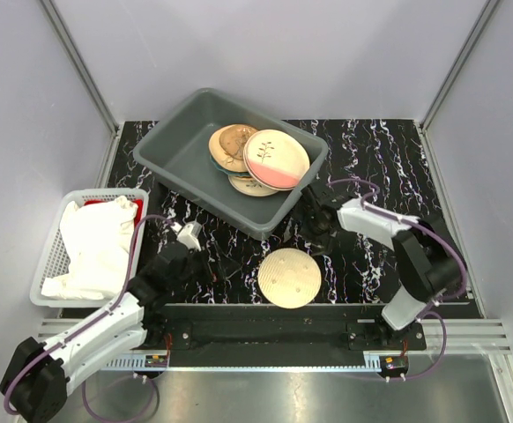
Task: Place the plates into the plastic bin on the countertop
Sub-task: Move the plate to the corner of the board, then pick up the plate from the corner of the board.
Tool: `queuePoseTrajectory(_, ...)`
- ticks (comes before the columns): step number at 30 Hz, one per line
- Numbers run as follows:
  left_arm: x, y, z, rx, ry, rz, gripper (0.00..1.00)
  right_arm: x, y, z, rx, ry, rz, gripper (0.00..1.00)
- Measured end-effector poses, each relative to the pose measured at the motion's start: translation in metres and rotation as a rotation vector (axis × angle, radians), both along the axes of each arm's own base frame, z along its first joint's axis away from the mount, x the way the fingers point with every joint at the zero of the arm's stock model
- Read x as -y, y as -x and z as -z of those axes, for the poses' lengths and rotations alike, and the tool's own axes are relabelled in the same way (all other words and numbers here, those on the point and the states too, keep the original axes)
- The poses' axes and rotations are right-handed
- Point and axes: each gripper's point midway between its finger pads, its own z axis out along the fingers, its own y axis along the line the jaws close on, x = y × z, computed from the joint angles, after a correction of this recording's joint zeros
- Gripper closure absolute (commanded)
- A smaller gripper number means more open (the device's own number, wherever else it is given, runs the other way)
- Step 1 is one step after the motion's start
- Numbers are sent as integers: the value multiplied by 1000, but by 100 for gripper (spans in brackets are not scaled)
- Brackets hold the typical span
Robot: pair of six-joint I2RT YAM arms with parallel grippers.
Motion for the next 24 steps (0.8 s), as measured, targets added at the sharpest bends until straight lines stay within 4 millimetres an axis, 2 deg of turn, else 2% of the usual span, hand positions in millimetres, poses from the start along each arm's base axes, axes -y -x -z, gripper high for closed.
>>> queuePoseTrajectory(5, 11, 0, 1, -12, 28, 7, 11, 16, 19, -32, 81, -64, 46, 0)
queuePoseTrajectory(7, 18, -1, 2, -14, 38, 19, 15, 28, 26, -38, 105, -86, 81, 0)
queuePoseTrajectory(9, 25, -2, 9, -36, 38, 27, 20, 43, 36, -34, 98, -91, 117, 0)
queuePoseTrajectory(11, 30, -2, 19, -69, 30, 33, 24, 57, 49, -21, 66, -82, 149, 0)
queuePoseTrajectory(12, 32, -2, 24, -82, 27, 36, 30, 60, 56, -16, 46, -79, 154, 0)
queuePoseTrajectory(15, 39, -2, 33, -115, 34, 41, 34, 63, 79, -3, -16, -93, 143, 0)
queuePoseTrajectory(19, 52, -1, 36, -124, 63, 63, 45, 62, 101, 5, -65, -140, 133, 0)
queuePoseTrajectory(24, 70, 3, 41, -144, 107, 97, 51, 42, 108, 2, -66, -303, 134, 0)
